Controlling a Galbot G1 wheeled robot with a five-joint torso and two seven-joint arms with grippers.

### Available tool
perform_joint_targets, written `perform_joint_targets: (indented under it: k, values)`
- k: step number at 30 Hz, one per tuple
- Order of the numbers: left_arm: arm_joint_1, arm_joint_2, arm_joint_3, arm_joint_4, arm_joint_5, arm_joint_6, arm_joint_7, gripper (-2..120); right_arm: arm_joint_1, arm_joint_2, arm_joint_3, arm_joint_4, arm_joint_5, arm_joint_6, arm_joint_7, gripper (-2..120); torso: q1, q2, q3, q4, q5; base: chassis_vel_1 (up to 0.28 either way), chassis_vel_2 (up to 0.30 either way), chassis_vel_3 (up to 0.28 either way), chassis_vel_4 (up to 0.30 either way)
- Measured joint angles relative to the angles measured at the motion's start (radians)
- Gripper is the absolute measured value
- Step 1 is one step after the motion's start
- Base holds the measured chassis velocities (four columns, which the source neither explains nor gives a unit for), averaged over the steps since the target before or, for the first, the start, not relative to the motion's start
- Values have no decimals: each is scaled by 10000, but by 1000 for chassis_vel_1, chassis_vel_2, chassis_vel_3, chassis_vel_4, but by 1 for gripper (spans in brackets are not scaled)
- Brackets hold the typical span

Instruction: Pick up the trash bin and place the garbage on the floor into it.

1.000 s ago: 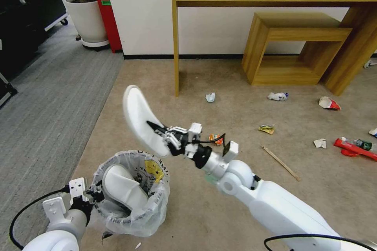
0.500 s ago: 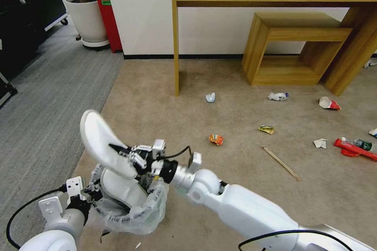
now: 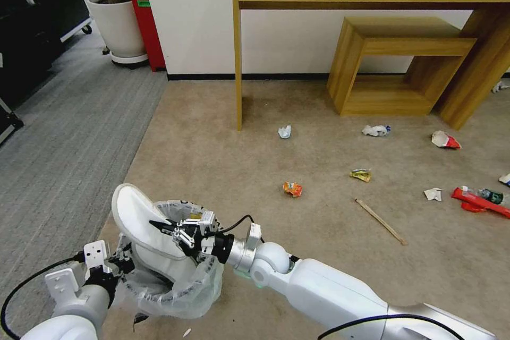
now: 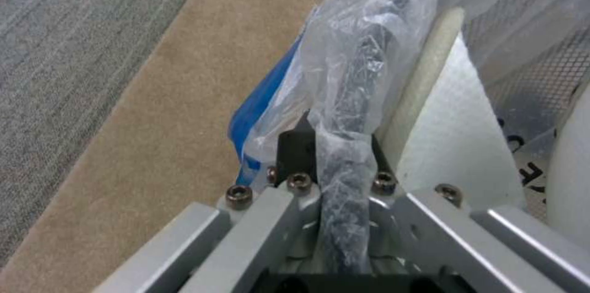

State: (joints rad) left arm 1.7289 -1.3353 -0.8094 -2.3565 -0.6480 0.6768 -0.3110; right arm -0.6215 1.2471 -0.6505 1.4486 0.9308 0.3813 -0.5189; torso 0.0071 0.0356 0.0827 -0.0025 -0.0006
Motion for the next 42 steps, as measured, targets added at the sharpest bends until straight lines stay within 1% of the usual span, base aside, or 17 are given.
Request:
perform_joint_targets:
  k: [7,8,10,13,14,17,18,20,21,22,25,28,29,34,36,37,42]
  values:
    - [29,35,-40,-44,-48,-7,0,1,-105,-121,-2,-47,-342,13,178,0,0,0,0,0,0,0,0,0,0]
    - [43,43,-47,-61,-58,-7,0,1,-123,-148,0,-57,-427,11,202,6,0,0,0,0,0,0,0,0,0]
    - [53,51,-57,-72,-64,-8,1,1,-138,-169,1,-60,-488,4,221,9,-1,0,0,0,0,0,0,0,0]
    - [79,86,-87,-92,-86,-11,1,1,-207,-278,21,-53,-677,0,307,24,0,0,0,0,1,0,0,0,0]
    - [79,86,-87,-92,-86,-11,1,1,-207,-278,21,-53,-677,0,307,24,0,0,0,0,1,0,0,0,0]
    - [94,112,-100,-98,-111,-10,18,1,-291,-488,128,120,-774,-1,329,40,0,0,0,0,0,0,0,0,0]
    - [94,112,-100,-98,-111,-10,18,1,-291,-488,128,120,-774,-1,329,40,0,0,0,0,0,0,0,0,0]
    - [96,121,-99,-83,-110,-11,13,1,-360,-644,323,351,-790,-2,407,50,0,0,0,0,2,0,0,0,0]
    - [96,121,-99,-83,-110,-11,13,1,-360,-644,323,351,-790,-2,407,50,0,0,0,0,2,0,0,0,0]
    - [92,125,-98,-64,-98,-12,-3,1,-395,-750,465,489,-787,-4,499,55,0,0,0,0,0,0,0,0,0]
    - [90,125,-87,-60,-100,-12,-3,1,-418,-807,539,576,-786,-5,553,60,0,0,0,0,1,0,0,0,0]
    - [91,122,-50,-61,-114,-12,-11,1,-492,-1115,778,878,-781,-18,731,78,-1,0,0,0,0,0,0,0,0]
    - [91,122,-50,-61,-114,-12,-11,1,-492,-1115,778,878,-781,-18,731,78,-1,0,0,0,0,0,0,0,0]
    - [178,244,-84,-58,-151,14,-28,1,-602,-1423,1572,1425,-596,-360,1095,97,0,0,0,0,2,0,0,0,0]
    - [199,285,-103,-9,-175,21,-45,1,-639,-1548,1891,1624,-509,-520,1202,99,0,0,0,1,2,0,0,0,0]
    - [197,356,-125,67,-294,53,-99,1,-758,-1818,2386,2090,-250,-857,1515,100,0,0,0,2,1,0,0,0,0]
    - [179,449,-147,116,-411,151,-144,1,-1094,-2231,3168,2722,-54,-1275,2123,100,0,0,0,0,1,0,0,0,0]
